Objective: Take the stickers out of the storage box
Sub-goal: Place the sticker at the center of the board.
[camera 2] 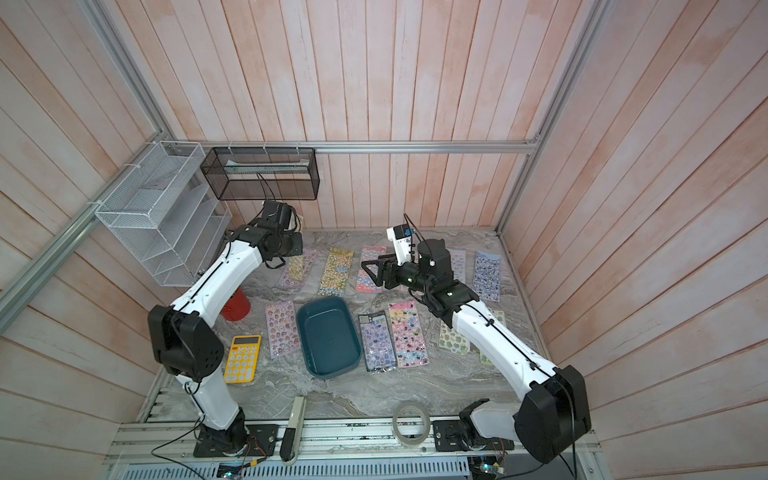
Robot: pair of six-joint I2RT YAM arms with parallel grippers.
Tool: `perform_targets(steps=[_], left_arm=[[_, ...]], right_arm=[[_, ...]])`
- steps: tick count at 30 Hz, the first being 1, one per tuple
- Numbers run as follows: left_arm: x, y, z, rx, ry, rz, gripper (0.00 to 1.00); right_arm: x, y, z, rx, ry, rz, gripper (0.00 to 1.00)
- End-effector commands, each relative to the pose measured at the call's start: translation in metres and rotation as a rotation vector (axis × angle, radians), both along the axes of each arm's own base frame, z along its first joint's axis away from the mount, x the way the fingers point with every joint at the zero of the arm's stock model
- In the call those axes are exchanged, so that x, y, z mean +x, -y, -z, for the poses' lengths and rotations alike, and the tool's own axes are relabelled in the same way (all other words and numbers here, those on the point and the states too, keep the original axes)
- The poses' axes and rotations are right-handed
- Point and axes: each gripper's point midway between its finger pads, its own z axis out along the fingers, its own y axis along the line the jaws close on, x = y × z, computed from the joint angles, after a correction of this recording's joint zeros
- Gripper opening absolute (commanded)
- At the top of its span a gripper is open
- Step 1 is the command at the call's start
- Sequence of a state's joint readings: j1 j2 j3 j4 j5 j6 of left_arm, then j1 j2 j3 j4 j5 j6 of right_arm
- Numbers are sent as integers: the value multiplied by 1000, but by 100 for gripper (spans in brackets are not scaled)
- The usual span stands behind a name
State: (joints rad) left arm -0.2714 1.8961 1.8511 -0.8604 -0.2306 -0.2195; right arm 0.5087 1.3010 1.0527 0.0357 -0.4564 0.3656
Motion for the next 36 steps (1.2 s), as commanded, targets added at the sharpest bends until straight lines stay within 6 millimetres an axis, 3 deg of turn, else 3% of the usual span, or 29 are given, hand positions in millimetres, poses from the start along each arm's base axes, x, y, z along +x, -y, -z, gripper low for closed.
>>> perform_targets(steps=[1,5,9,18,25,36], left_arm=[[15,-43,-6,167,-38,-68,0],[38,-70,4,290,-87,-117,0],[52,-89,15,293,-86,-158,0],[80,-107,49,203,-107,-151,0],[82,-122,87,183,-177,-164,0],[81,-133,113,162,-229,-181,0]], right_arm=[[0,4,9,-14,1,7,70],[2,-3,24,-13,-49,-27,69],[4,-8,32,-5,-77,-41,69],[14,-14,58,-17,-151,-42,68],[18,-23,70,-5,-209,-67,65],[21,-25,81,-17,-231,-71,65]])
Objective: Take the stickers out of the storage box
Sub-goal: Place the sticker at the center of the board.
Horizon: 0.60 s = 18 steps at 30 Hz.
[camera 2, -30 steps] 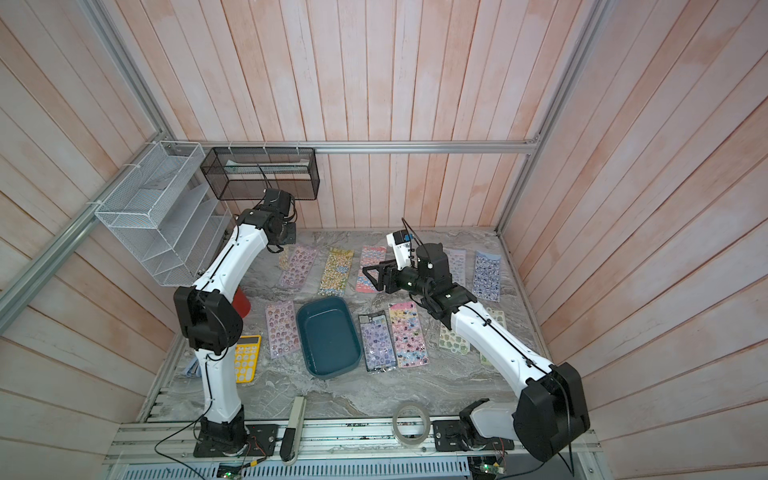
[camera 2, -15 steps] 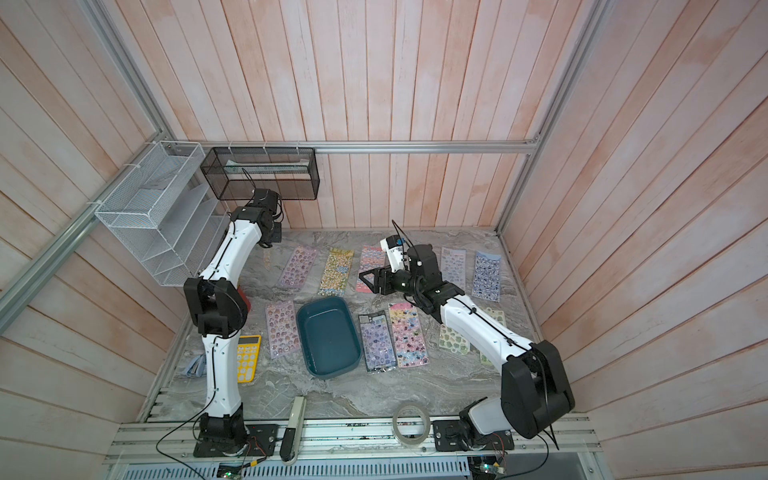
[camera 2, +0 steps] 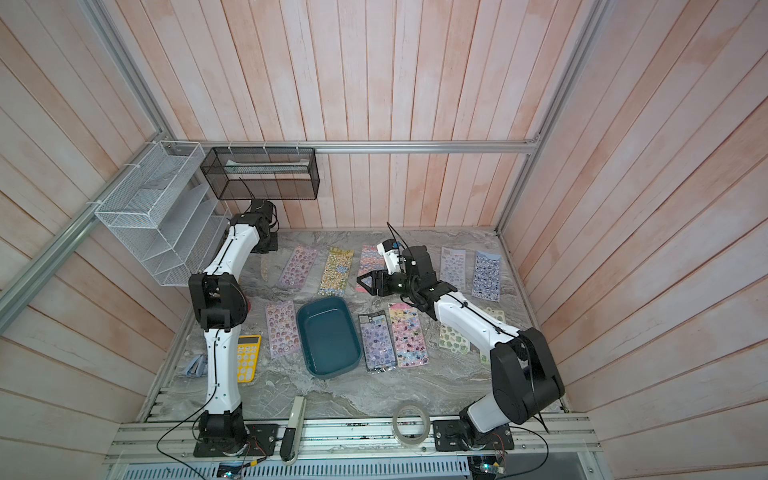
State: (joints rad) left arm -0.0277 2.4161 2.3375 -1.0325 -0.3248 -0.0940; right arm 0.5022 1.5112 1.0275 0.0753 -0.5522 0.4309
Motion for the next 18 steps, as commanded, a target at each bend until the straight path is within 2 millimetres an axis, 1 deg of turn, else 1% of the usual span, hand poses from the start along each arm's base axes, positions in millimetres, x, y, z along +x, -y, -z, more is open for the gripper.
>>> perform_targets(steps=[1,8,18], left_arm=[[1,2,9,-17,-15,6,0],[-5,-2,21,-17,-43,-1,0],[-6,-19,31,2,-60,-33,0]], right_arm=[[5,-4,-5,15,9,-10,65],[6,-7,-6,21,4,-25,65],[8,-10,-4,22,-1,-35,65]])
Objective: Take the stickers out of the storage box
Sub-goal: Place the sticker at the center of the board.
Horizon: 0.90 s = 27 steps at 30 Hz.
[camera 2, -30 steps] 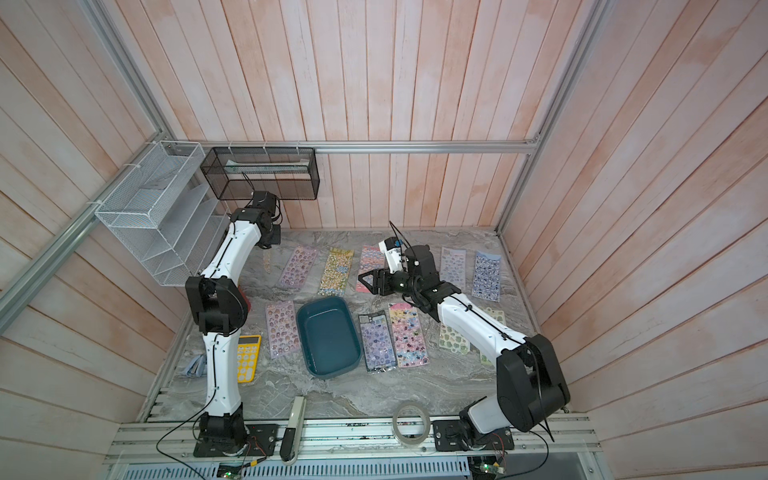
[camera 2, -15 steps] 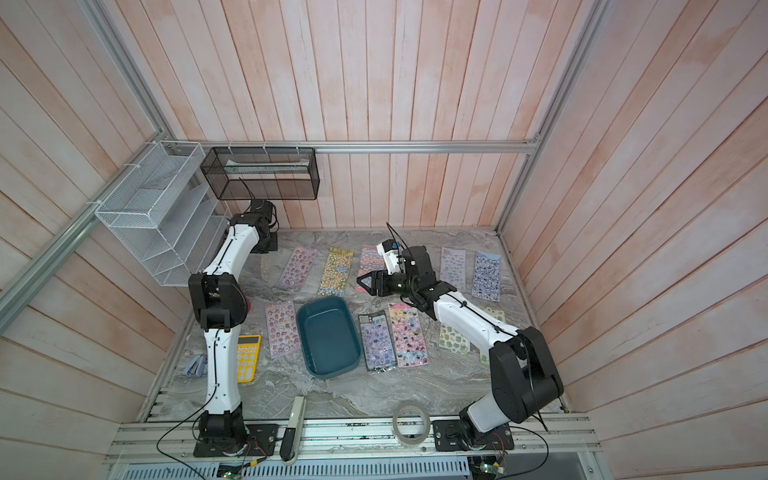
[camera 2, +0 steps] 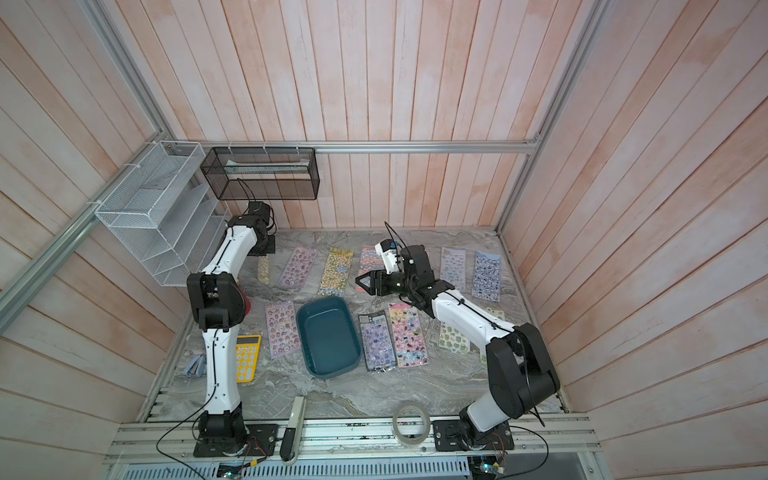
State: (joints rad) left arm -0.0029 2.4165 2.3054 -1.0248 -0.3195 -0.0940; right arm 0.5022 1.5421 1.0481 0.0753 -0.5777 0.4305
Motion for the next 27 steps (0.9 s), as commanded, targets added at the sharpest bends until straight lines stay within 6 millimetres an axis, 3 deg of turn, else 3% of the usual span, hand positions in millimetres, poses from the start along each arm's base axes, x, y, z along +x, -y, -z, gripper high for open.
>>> perform_targets(steps=[1,10,15,24,26,27], left_arm=[[-1,-7,20,13,-36,-10,0],[-7,-8,43,20,-89,-17,4],[-8,-10,47,33,-100,-16,13],[-10,-21,45,99,-106,-37,13],[-11,-25,44,124,-108,-46,21],[-11,-27,42,134,-105,-51,30]], right_arm=[[6,-4,-7,17,13,-12,65],[7,-8,-1,18,-4,-29,63],[7,-8,1,18,-7,-31,63],[6,-9,4,21,-14,-37,63],[6,-10,5,21,-15,-39,63],[6,-10,5,23,-15,-40,63]])
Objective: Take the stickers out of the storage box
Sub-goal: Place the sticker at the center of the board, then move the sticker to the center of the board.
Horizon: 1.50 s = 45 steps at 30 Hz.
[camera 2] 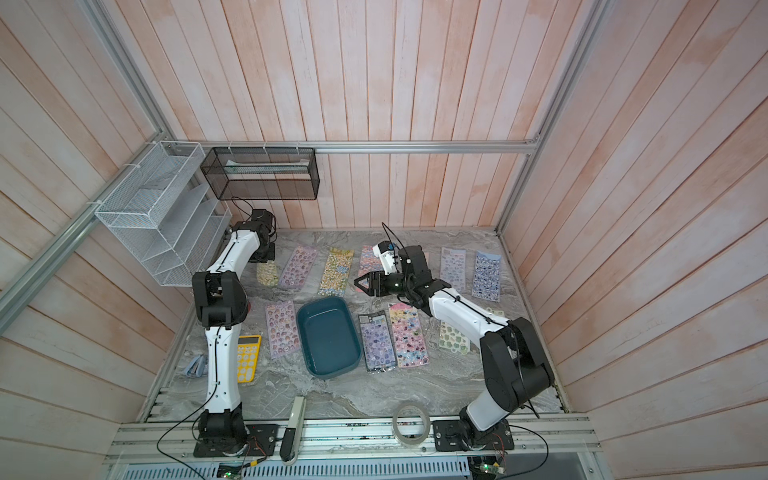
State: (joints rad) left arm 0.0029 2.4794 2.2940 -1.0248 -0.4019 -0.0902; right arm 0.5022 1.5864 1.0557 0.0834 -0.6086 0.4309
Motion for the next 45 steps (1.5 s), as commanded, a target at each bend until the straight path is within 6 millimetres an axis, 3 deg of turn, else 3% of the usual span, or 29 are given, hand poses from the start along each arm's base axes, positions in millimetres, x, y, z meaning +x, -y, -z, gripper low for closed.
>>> perform_targets(steps=[1,7,10,13,18,23,26,28,30,37,45], left_arm=[[-5,-11,7,63,-28,-18,32],[-3,-11,-4,98,-10,-21,41],[-2,-1,-11,103,1,-9,41],[-1,22,-19,79,20,26,41],[1,77,-26,-59,57,95,47],[-5,100,-11,-168,47,75,47],[-9,101,-1,-189,45,52,42],[-10,101,2,-199,46,35,20],[-11,99,5,-218,50,12,10],[-18,86,18,-306,73,-76,1],[-35,73,28,-342,63,-145,1]], right_arm=[[5,-4,-8,25,18,-12,63],[5,-4,-6,24,13,-12,63],[5,-5,-7,25,12,-12,63],[5,-5,-8,30,14,-16,63],[4,-6,-7,42,-2,-16,63],[4,-6,-10,47,0,-13,63],[0,-6,-13,57,8,-26,56],[-3,-4,-12,61,16,-28,51],[-5,-4,-9,59,14,-33,47],[-7,-7,-7,60,6,-62,28],[-6,-8,-1,52,-5,-66,25]])
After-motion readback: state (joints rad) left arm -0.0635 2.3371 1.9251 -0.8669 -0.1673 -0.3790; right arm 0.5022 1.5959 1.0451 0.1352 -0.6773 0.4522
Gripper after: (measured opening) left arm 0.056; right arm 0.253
